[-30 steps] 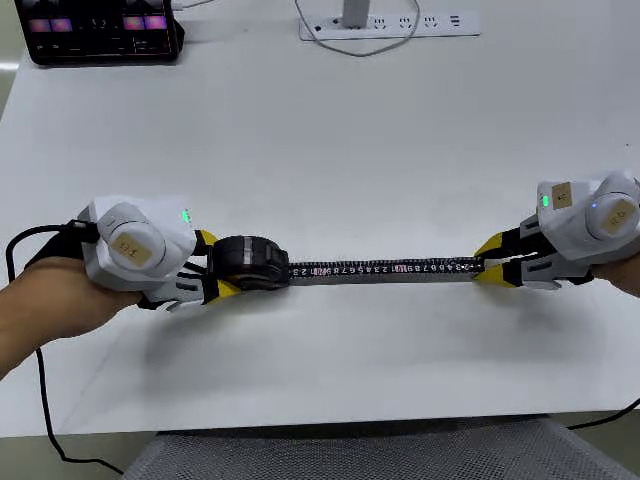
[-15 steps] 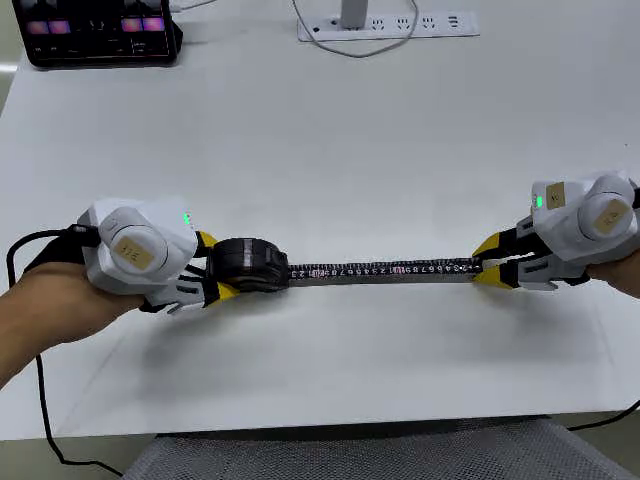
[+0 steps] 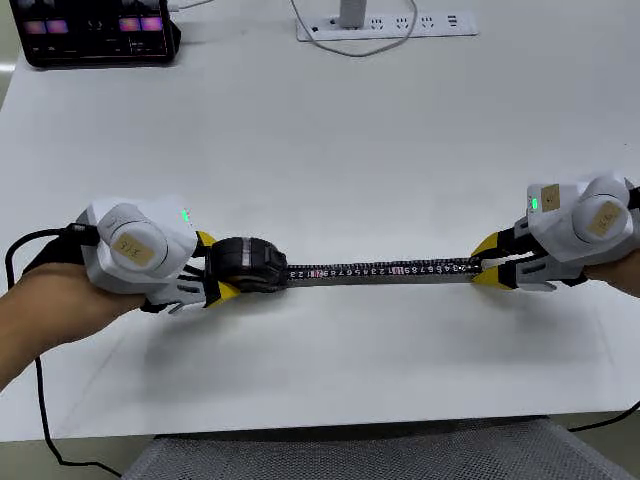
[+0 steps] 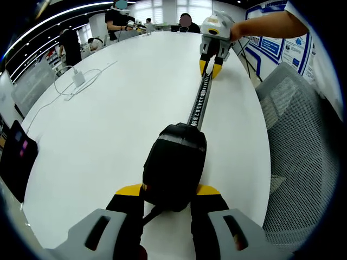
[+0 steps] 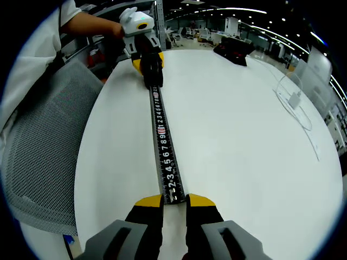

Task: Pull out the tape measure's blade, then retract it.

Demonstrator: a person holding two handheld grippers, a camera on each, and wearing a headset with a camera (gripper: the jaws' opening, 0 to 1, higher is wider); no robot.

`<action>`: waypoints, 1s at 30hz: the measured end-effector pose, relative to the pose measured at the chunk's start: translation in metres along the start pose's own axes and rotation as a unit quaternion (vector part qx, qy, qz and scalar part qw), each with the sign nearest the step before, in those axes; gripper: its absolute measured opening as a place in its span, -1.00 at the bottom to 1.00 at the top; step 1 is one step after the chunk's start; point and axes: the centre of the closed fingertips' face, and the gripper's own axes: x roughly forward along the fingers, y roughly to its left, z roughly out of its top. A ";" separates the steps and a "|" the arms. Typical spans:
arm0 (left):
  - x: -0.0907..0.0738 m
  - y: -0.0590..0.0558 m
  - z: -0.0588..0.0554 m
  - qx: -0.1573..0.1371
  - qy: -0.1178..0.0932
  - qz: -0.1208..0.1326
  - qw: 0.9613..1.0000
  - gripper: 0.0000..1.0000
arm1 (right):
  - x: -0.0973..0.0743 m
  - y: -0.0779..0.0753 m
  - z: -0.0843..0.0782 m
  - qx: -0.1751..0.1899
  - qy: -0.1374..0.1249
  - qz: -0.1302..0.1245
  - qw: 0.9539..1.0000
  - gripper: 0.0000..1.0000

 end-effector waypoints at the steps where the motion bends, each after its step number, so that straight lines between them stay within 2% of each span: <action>1: 0.000 0.000 0.000 0.000 0.000 0.000 1.000 -0.42 | 0.000 0.000 0.001 0.001 -0.002 0.000 1.000 -0.75; 6: 0.000 -0.001 0.001 0.005 0.001 0.001 1.000 -0.39 | -0.001 0.001 0.003 0.013 -0.007 0.004 1.000 -0.65; 16: 0.001 -0.003 0.001 0.001 0.001 0.000 1.000 -0.30 | -0.005 0.000 0.004 0.020 -0.012 -0.001 1.000 -0.60; 19: 0.001 -0.007 0.000 -0.016 0.003 -0.009 1.000 -0.18 | -0.007 0.002 0.007 0.049 -0.019 0.002 0.999 -0.51; 30: -0.005 -0.006 0.001 -0.029 -0.004 0.006 1.000 -0.01 | -0.012 0.004 0.010 0.063 -0.027 -0.004 0.998 -0.30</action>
